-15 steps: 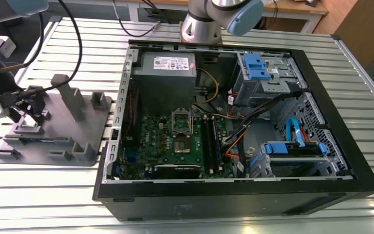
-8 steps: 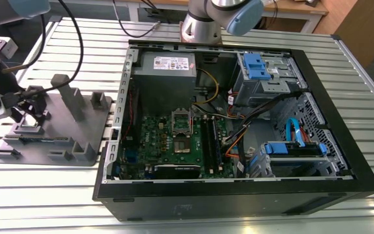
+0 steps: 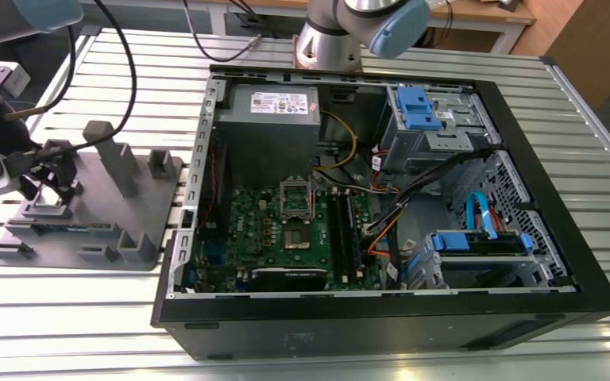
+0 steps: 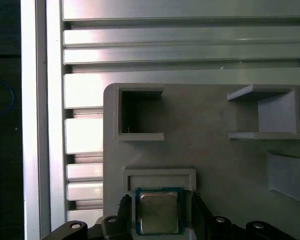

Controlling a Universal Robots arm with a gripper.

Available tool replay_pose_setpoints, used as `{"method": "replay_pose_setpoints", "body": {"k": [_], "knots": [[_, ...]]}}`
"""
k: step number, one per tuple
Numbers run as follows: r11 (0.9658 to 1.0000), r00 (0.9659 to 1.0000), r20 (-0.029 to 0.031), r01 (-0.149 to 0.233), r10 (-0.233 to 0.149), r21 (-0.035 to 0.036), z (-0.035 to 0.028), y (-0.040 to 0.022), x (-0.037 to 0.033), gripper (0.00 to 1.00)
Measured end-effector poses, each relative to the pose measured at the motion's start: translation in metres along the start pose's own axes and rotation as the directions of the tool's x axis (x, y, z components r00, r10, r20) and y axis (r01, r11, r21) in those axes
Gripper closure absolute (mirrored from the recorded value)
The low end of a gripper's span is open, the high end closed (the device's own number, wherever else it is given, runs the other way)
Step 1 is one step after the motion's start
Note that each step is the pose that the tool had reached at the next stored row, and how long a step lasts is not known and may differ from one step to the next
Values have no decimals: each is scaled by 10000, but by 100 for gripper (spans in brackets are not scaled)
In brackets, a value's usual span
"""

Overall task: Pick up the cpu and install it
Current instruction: 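Pick up the cpu and move it towards the insertion slot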

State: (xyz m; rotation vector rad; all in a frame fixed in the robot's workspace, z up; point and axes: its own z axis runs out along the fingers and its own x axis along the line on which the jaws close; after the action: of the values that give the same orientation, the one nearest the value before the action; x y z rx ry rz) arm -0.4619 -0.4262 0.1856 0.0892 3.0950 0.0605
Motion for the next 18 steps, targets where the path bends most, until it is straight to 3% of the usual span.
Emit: {"method": "replay_pose_setpoints", "body": {"k": [18], "knots": [[10000,10000,2,2,-2,36,36,-2,9,41]]}}
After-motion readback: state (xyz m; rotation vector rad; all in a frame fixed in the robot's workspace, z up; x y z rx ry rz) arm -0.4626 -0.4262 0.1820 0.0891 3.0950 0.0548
